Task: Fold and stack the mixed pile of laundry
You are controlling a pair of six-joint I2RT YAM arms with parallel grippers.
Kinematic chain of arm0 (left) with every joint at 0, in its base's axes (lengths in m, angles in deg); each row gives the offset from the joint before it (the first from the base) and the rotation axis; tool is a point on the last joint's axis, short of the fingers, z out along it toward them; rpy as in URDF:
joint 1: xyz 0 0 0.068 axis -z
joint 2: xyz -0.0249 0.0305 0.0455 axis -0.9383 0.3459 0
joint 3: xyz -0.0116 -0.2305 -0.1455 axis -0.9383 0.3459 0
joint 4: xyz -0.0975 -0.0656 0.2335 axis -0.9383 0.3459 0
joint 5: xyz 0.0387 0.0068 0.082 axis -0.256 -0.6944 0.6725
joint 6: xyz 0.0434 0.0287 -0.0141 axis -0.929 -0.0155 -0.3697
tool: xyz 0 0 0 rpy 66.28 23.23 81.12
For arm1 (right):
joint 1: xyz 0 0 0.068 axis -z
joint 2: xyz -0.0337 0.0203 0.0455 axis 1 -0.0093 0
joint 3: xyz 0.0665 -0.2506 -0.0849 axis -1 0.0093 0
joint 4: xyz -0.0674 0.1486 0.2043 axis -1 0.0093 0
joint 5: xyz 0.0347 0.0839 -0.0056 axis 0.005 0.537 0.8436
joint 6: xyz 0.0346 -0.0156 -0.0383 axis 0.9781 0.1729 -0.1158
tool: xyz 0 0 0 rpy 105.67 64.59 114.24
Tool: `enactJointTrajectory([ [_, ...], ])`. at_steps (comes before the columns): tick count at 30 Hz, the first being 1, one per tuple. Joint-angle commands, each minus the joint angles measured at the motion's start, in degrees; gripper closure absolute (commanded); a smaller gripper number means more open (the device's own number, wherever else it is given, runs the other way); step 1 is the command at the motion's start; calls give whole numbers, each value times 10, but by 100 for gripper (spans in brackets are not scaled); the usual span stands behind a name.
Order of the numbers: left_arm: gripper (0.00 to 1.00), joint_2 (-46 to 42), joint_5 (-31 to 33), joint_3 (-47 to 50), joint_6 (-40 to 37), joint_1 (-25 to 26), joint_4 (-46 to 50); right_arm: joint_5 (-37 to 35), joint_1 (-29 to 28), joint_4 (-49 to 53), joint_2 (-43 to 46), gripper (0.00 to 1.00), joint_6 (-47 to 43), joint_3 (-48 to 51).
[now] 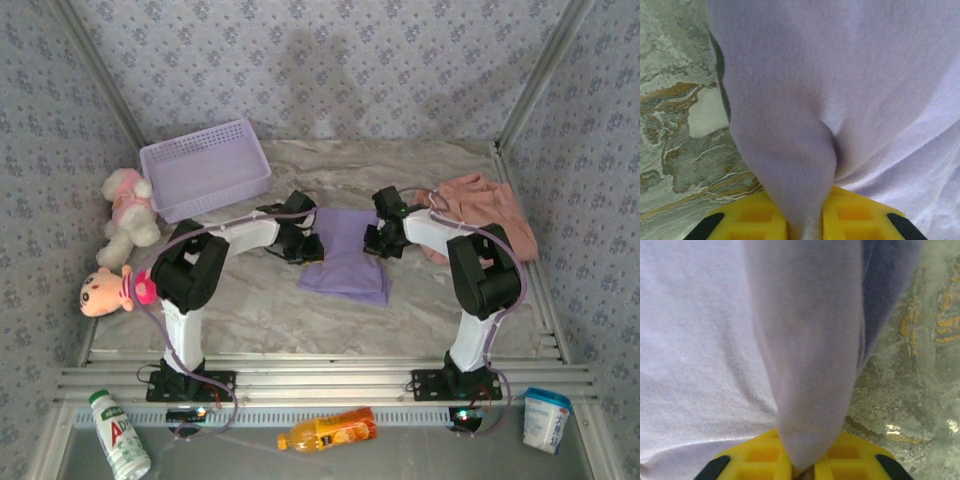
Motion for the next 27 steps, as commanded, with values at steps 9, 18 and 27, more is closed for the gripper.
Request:
enactJointTrajectory([
  [9,100,-22,10,-62,21,24,38,35,44,56,39,100,-34,-32],
  [18,100,-28,20,-162,42,39,82,60,99,130,103,100,-63,-97],
  [27,100,21,18,-308,60,68,106,94,162,172,145,100,-86,-138],
])
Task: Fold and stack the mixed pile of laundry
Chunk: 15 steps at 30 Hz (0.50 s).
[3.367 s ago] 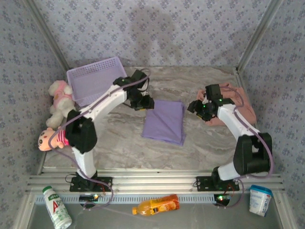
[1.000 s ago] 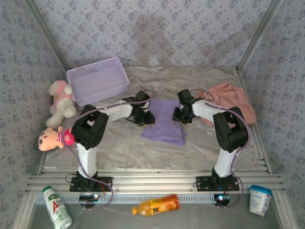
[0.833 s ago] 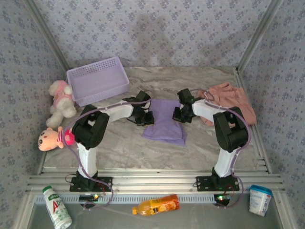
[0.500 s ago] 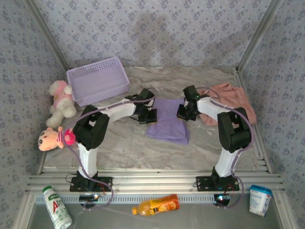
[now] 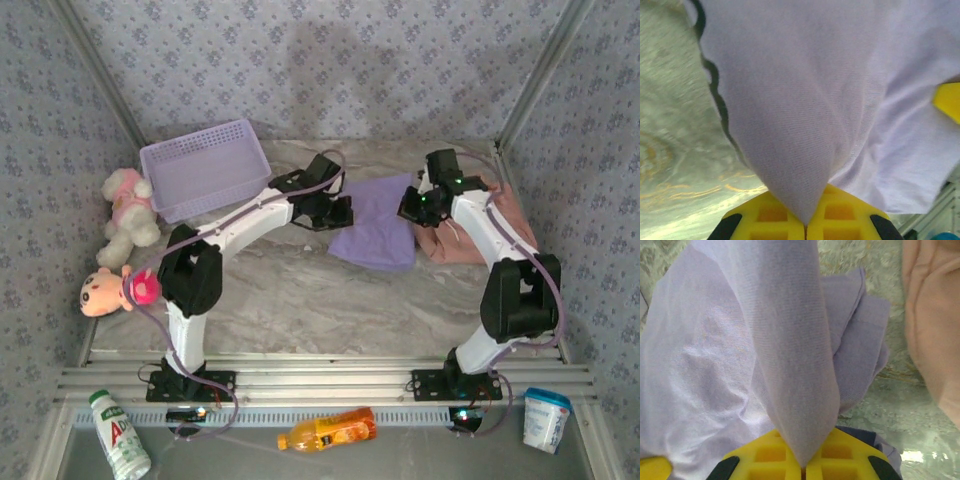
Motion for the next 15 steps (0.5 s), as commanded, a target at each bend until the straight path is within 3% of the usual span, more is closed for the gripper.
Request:
enactJointTrajectory([
  [1,100,19,-3,-67,16,10,17,28,19,34,21,100,-18,-30],
  [7,100,74,-31,-212,26,18,41,48,64,50,39,100,-29,-50],
  [15,100,252,-64,-544,36,50,150,81,146,73,68,100,-41,-89],
])
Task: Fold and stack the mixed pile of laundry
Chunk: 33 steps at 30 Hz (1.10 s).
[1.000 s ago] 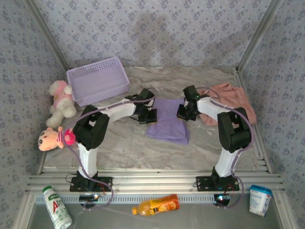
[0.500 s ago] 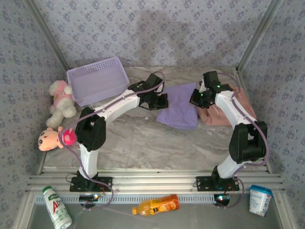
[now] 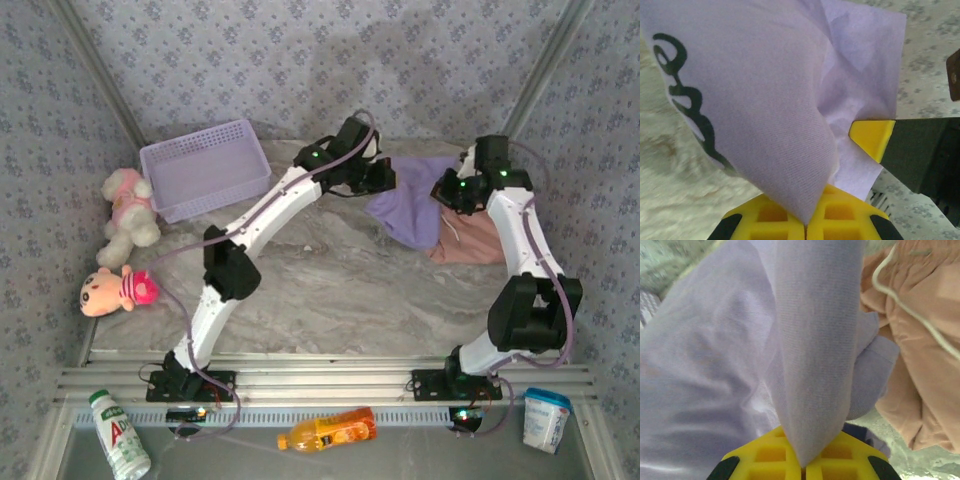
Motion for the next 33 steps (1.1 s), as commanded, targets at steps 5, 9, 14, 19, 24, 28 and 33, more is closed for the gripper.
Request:
enactJointTrajectory([
  [5,100,100,-53,-141,98,17,-57,52,75,33,23,100,-27,-50],
  [9,100,138,-42,-142,165,29,-172,45,122,50,16,100,-60,-79],
  [14,100,198,-42,-148,224,47,-234,80,198,40,-7,100,-70,-90],
  [19,100,255,-20,-160,274,67,-280,62,220,23,-54,100,-90,-93],
  [24,95,302,-2,-168,296,74,-281,45,224,4,-127,100,-106,-81],
  [28,28,308,-13,-172,298,70,-254,30,226,25,-167,68,-110,-88],
  [33,0,248,16,-174,184,54,-127,-49,228,44,-136,18,-91,-108],
])
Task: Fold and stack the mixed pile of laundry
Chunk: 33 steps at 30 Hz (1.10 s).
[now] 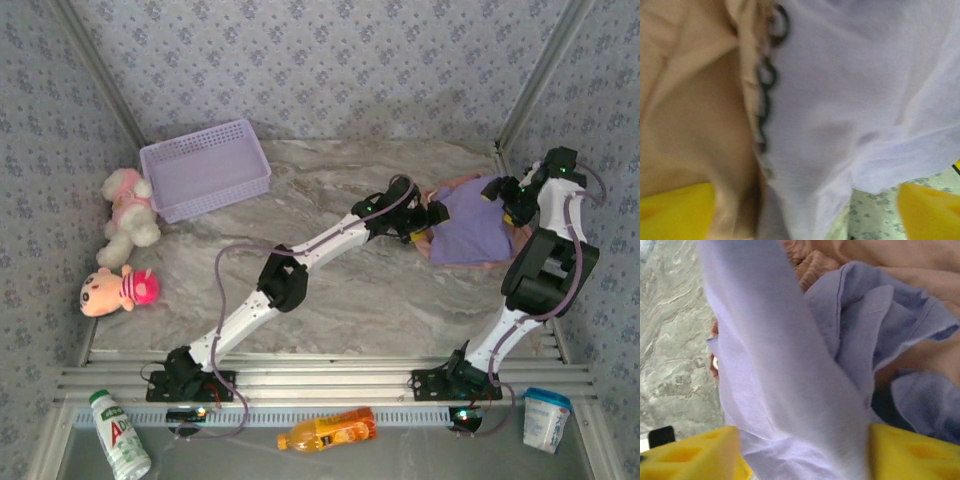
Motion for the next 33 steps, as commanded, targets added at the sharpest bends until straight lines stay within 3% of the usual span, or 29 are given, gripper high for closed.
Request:
enactJointTrajectory([
  [1,1,-76,28,-24,-83,-18,102,-71,4,22,40,17,11,-37],
  [7,0,-164,75,-19,-201,-52,211,-145,-50,46,76,22,-6,-65],
  [11,0,-220,88,-4,-270,-72,259,-127,-110,15,81,57,6,-38],
  [13,0,-249,88,29,-288,-80,269,-140,-140,-11,77,64,16,-19],
  [16,1,-302,76,114,-309,-87,258,-126,-155,-36,49,67,46,10],
  [20,1,-413,85,306,-324,-91,182,-74,-106,-103,20,69,128,79],
  [23,1,-508,84,477,-298,-112,84,-21,-69,-182,-4,69,175,142],
  [26,1,-590,81,625,-264,-146,15,17,-46,-198,-46,68,194,169],
  [29,1,-663,89,722,-257,-180,-9,25,-40,-201,-48,64,195,184],
  [33,1,-739,88,812,-252,-232,-8,-11,-50,-165,12,53,176,167],
])
